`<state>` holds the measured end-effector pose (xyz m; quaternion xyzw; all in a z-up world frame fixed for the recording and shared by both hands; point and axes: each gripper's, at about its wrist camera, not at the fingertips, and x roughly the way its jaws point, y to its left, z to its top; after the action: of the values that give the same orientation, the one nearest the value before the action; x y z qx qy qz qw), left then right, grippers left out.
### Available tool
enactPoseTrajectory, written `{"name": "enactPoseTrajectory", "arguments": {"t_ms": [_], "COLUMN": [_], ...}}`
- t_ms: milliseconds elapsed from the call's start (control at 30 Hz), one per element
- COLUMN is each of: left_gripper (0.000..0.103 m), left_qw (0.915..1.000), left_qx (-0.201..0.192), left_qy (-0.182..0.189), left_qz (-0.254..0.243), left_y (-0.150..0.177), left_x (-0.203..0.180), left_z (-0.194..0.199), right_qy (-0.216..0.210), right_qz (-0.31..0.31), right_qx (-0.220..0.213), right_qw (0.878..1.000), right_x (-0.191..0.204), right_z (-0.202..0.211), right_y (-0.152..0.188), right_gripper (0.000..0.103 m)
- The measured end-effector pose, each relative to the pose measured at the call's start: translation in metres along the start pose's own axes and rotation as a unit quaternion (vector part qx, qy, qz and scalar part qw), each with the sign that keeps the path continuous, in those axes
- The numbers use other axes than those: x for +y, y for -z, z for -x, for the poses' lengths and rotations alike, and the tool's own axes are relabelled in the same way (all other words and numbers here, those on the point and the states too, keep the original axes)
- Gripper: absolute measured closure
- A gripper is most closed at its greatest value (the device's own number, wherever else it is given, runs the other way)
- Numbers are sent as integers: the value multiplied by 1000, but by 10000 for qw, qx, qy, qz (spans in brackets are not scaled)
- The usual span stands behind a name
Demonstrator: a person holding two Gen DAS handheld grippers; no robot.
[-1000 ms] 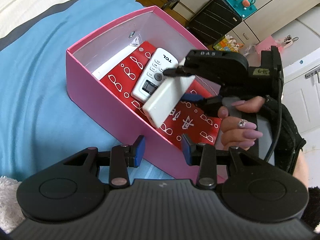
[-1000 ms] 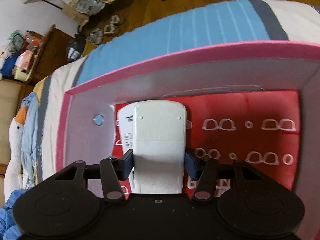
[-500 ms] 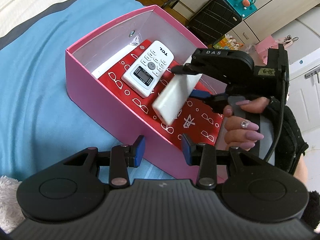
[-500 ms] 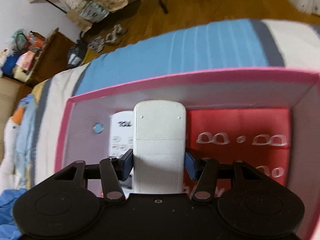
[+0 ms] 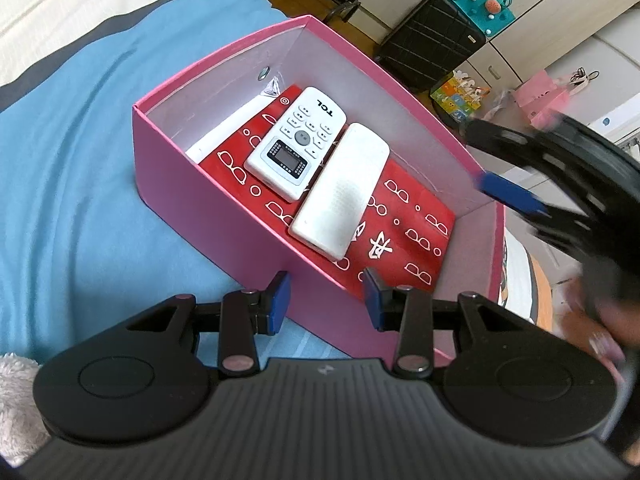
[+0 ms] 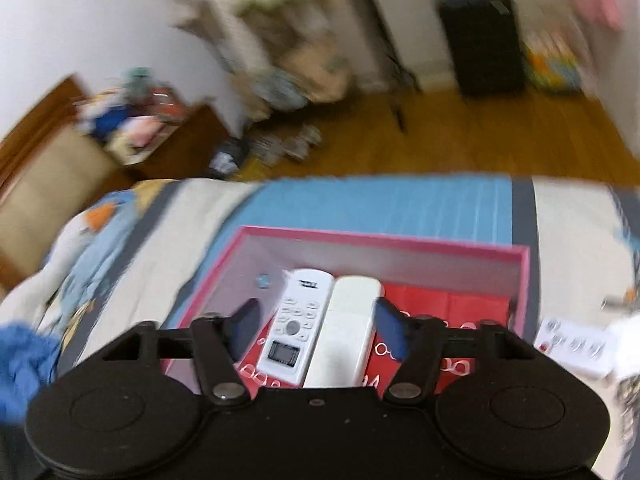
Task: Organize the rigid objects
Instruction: 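Return the right tool to the chargers and grasp a small white plug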
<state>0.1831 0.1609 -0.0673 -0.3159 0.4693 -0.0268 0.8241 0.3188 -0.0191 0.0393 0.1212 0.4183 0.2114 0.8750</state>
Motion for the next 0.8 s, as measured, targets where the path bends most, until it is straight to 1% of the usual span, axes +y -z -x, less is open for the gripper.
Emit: {"name": "enactPoseTrajectory", "arguments": {"t_ms": [67, 133, 200, 300, 400, 433, 533, 600, 700, 767, 800], "left_gripper": [65, 65, 65, 65, 65, 65, 65, 65, 65, 65, 65], "left_qw": [10000, 9999, 9996, 9987, 9974, 9971, 9970, 9967, 9962, 9960, 9962], "left_qx": [-20, -34, -66, -148, -188, -187, -124, -56, 55, 130, 162], "left_qy": [-58, -110, -196, -343, -473, -494, -501, -493, -474, -455, -436], "left_qz": [-55, -90, -201, -360, -518, -542, -580, -646, -722, -752, -731], "left_y": [0, 1, 2, 4, 6, 6, 4, 1, -1, -4, -5], "left_x": [-2, -4, -7, -14, -19, -20, -20, -20, -20, -20, -19], "left_z": [1, 2, 4, 7, 8, 9, 9, 9, 9, 8, 8], "right_qy": [73, 157, 217, 272, 590, 776, 1144, 1263, 1512, 1541, 1574], "right_qz": [348, 591, 645, 616, 740, 739, 786, 746, 661, 402, 397], "right_qx": [-126, -88, 77, 399, 606, 674, 732, 780, 1030, 1259, 1399], "right_qw": [9993, 9981, 9977, 9969, 9937, 9919, 9876, 9861, 9809, 9792, 9768], "right_x": [-3, -9, -24, -57, -88, -99, -121, -138, -154, -165, -167], "right_z": [28, 51, 73, 103, 127, 134, 146, 155, 161, 161, 159], "right_y": [5, 9, 13, 22, 39, 46, 69, 89, 112, 124, 129], "right_gripper": [26, 26, 26, 26, 26, 26, 26, 27, 27, 28, 28]}}
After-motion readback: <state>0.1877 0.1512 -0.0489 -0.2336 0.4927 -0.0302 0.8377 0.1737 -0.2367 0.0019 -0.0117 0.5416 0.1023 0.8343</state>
